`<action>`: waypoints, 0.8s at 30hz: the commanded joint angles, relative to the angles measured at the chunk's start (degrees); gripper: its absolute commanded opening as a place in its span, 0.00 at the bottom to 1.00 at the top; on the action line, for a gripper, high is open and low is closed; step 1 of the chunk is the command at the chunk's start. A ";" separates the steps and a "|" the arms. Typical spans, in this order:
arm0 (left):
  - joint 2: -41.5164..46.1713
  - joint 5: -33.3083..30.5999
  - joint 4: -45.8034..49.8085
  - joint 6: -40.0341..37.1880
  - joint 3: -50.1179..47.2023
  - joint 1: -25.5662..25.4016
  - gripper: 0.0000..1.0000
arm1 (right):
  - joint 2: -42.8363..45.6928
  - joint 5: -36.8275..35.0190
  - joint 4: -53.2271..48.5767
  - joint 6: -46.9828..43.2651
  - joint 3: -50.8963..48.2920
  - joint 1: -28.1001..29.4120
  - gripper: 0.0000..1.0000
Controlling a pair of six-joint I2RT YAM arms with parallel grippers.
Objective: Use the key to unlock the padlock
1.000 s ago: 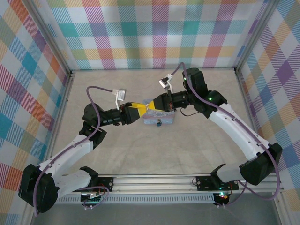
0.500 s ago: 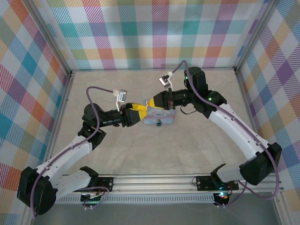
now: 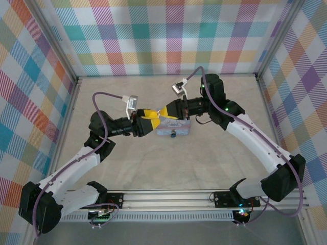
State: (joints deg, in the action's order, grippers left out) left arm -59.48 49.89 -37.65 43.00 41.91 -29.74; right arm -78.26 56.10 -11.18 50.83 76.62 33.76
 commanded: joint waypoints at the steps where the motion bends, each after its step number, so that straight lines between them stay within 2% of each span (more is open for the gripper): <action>1: -0.04 0.32 -2.06 -0.68 1.86 -1.24 0.77 | 0.41 1.45 6.96 3.17 -0.98 -0.16 0.00; 8: 1.75 -0.05 1.08 -2.03 1.60 -1.38 0.61 | 0.98 -0.54 8.67 3.84 -1.79 -0.54 0.00; 14: 3.26 -1.76 4.83 -3.67 1.67 -1.38 0.53 | 2.13 -0.81 8.33 3.75 -2.61 -0.80 0.00; 19: 3.14 -2.21 5.48 -3.90 1.83 -1.38 0.39 | 2.76 -0.81 8.10 3.66 -3.22 -0.97 0.00; 20: 3.06 -2.33 5.76 -4.06 1.93 -1.38 0.31 | 2.84 -0.75 8.16 3.64 -3.35 -0.97 0.00; 24: 2.94 -2.79 6.98 -4.63 2.36 -1.38 0.14 | 3.19 -0.74 8.35 3.66 -3.85 -1.19 0.00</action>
State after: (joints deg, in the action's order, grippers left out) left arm -57.14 47.75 -31.11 39.46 42.28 -30.70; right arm -76.51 55.13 -4.73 54.26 73.49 32.99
